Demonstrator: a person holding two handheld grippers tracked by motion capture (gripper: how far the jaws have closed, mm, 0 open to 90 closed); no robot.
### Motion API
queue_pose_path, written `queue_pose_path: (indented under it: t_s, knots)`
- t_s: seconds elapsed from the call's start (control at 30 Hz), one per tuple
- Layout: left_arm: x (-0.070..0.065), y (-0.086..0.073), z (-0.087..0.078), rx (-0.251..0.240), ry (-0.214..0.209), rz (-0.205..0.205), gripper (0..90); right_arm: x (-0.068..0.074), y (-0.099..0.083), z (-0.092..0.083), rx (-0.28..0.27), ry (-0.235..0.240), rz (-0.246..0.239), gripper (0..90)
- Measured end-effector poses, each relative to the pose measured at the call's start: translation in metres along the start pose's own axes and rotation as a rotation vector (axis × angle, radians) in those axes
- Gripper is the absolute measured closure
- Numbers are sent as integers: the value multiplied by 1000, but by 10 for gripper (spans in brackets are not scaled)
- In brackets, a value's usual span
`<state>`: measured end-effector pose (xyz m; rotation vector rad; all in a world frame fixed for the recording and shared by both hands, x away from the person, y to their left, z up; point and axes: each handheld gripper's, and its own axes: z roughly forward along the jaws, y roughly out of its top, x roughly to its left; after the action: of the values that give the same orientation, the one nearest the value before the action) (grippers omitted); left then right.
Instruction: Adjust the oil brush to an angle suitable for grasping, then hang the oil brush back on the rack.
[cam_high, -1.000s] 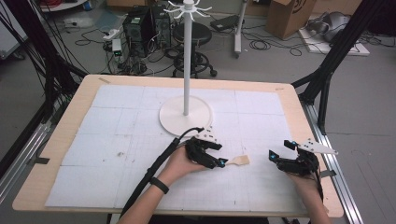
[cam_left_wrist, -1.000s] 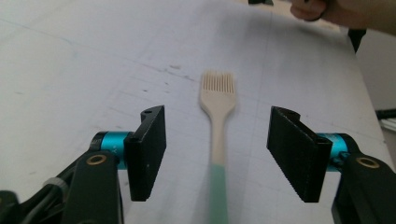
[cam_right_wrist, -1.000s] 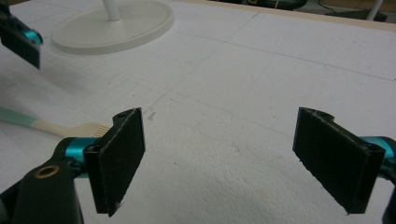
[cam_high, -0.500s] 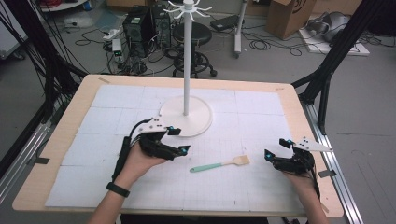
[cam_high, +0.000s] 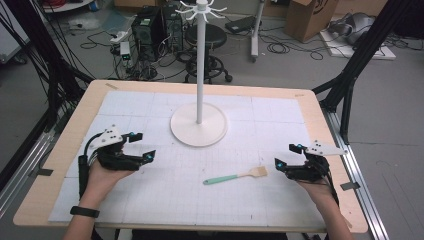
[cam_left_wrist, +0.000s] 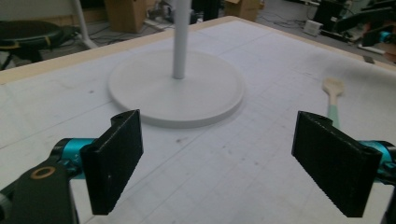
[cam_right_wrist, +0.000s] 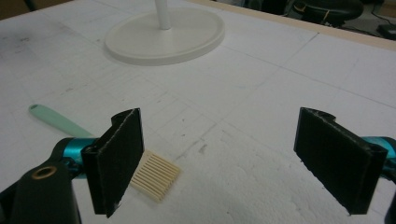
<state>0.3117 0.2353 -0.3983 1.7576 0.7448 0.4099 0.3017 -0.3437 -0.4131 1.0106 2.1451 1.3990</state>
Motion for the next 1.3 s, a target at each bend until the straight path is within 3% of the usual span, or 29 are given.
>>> queue_pose_path:
  t_s: [0.13, 0.33, 0.6, 0.87, 1.07, 1.3]
  knots:
    - [15, -10, -14, -10, 64, -39, 148, 3, 0, 3, -12, 5, -11, 150]
    - [25, -22, -29, -21, 119, -31, 147, 2, -5, -1, -27, 6, -1, 150]
    - [26, -21, -31, -43, 114, -39, 147, 0, -5, -4, -37, 16, 1, 150]
    - [25, -20, -31, -54, 105, -40, 147, -2, 5, 2, -35, 99, -34, 137]
    - [23, -19, -29, -39, 98, -34, 147, 5, 9, 19, 14, 166, -80, 139]
    - [22, -19, -28, -27, 101, -24, 147, 16, 9, 39, 90, 292, -116, 151]
